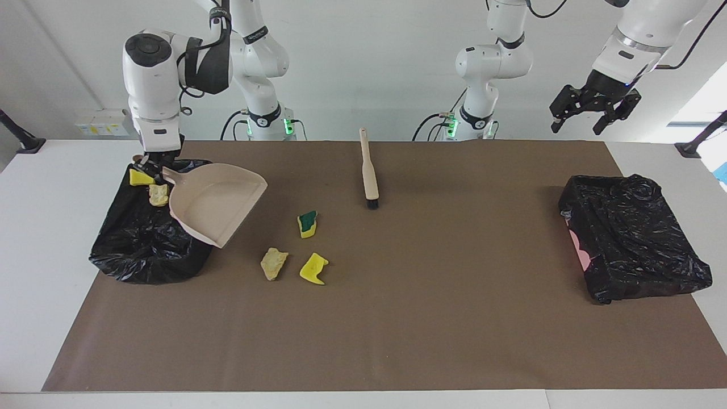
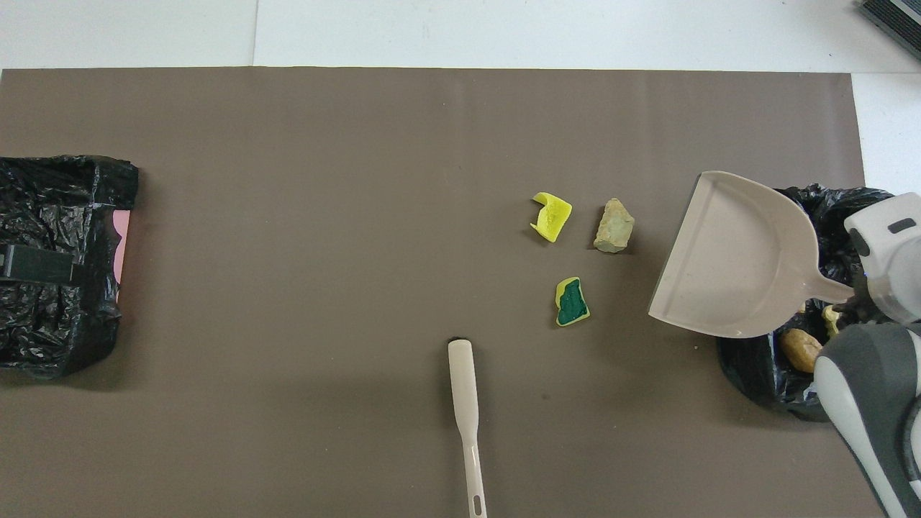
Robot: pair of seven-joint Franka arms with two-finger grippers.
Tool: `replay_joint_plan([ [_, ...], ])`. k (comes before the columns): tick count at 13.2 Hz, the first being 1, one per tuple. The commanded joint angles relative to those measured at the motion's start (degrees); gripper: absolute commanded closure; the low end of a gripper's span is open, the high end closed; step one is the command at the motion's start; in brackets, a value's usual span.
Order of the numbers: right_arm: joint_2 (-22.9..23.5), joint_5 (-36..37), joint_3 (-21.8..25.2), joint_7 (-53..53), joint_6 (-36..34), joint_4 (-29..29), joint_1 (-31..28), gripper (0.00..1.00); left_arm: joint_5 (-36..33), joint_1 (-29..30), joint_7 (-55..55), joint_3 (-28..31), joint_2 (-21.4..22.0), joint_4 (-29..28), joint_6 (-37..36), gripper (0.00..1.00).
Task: Sweep and dump trash in bin
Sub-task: 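Bring the empty dustpan back toward the table center with the right gripper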
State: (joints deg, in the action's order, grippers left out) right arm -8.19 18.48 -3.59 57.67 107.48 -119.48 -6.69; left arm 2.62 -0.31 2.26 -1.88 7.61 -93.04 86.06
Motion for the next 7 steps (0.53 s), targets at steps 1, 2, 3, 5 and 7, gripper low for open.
replay_joint_plan([
  [1,7.3,-4.8,-0.2,-13.6,-5.9,5.6,2.1,1.00,-1.1,0.1,0.6,-0.4,-0.3,1.0,-1.2,0.00],
  [2,8.1,-5.1,-0.2,-18.0,-6.0,5.6,4.2,1.00,-1.1,0.0,0.6,-0.4,-0.3,1.0,-1.2,0.00],
  [3,8.5,-6.1,-0.2,-21.6,-6.0,5.8,6.0,1.00,-1.1,0.0,0.6,-0.4,-0.3,1.0,-1.3,0.00],
  [5,9.4,-9.5,-0.2,-29.8,-5.9,6.8,9.4,1.00,-1.1,0.6,0.6,-0.4,-0.3,1.0,-1.2,0.00],
  [7,11.3,-13.2,-0.2,-38.7,-5.7,8.8,12.7,1.00,-1.1,0.6,0.6,-0.4,-0.3,1.0,-1.3,0.00],
])
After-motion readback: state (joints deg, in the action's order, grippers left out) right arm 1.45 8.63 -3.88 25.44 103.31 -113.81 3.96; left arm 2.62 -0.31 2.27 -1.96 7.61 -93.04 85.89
